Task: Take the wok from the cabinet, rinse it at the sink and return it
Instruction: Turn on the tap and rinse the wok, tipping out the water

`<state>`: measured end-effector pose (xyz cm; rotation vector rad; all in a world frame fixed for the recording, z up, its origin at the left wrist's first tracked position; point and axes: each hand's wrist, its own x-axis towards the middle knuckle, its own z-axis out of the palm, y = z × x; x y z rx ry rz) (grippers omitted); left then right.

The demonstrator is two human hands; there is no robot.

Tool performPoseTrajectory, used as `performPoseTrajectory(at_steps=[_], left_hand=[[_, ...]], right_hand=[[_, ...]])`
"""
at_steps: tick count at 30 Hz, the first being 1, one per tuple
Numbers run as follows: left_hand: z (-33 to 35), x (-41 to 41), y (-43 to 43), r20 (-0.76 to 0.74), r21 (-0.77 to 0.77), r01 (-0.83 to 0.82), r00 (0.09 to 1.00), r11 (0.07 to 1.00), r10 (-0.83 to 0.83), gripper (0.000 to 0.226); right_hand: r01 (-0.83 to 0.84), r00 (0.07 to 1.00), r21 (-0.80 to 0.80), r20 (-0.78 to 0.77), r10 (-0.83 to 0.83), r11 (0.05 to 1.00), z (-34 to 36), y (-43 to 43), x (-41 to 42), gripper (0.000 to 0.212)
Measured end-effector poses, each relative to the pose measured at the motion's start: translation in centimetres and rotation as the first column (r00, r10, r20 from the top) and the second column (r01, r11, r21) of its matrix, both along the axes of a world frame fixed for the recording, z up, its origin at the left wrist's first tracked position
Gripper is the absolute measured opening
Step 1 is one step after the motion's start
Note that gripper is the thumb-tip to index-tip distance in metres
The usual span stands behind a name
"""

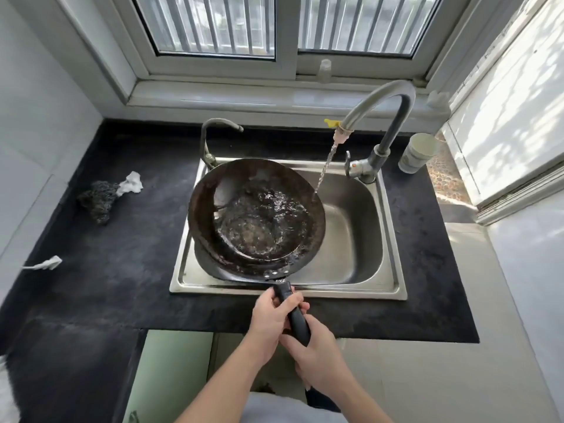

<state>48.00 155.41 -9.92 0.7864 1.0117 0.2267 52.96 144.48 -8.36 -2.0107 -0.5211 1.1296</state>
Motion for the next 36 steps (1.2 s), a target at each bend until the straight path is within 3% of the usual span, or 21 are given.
performPoseTrajectory(at_steps=[8, 15, 20, 23, 31, 36], left_hand=[[-0.5, -1.2, -0.4, -0.054, 0.007, 0.011, 0.998, 1.000, -0.011, 0.021], [-0.2, -0.7, -0.4, -0.068, 0.016, -0.023, 0.997, 1.000, 0.024, 0.023], [0.3, -0.5, -0.7, 0.024, -0.247, -0.134, 0.989, 0.960, 0.145, 0.015], [0.4, -0.6, -0.9, 0.058, -0.325, -0.105, 0.990, 0.940, 0.131, 0.027], [-0.3, -0.2, -1.5, 0.025, -0.204, -0.104, 0.993, 0.973, 0.111, 0.030], [-0.1, 0.3, -1.6, 0.006, -0.125, -0.137, 0.990, 0.983, 0.139, 0.017]], right_hand=[[-0.012, 0.997, 0.014, -0.071, 0.013, 1.000, 0.7, -0.5, -0.9, 0.010], [0.013, 0.953, 0.109, -0.301, 0.021, 0.994, 2.6, -0.4, -0.1, 0.013], [0.056, 0.912, 0.119, -0.410, -0.003, 0.991, 2.6, -0.5, 0.3, 0.018], [0.088, 0.880, 0.113, -0.475, -0.024, 0.990, 2.2, -0.7, 0.6, 0.013], [0.050, 0.857, 0.089, -0.516, 0.004, 0.995, 1.3, -1.4, 2.0, 0.020], [-0.042, 0.888, 0.020, -0.457, 0.046, 0.999, 1.2, -1.1, 2.7, 0.023]])
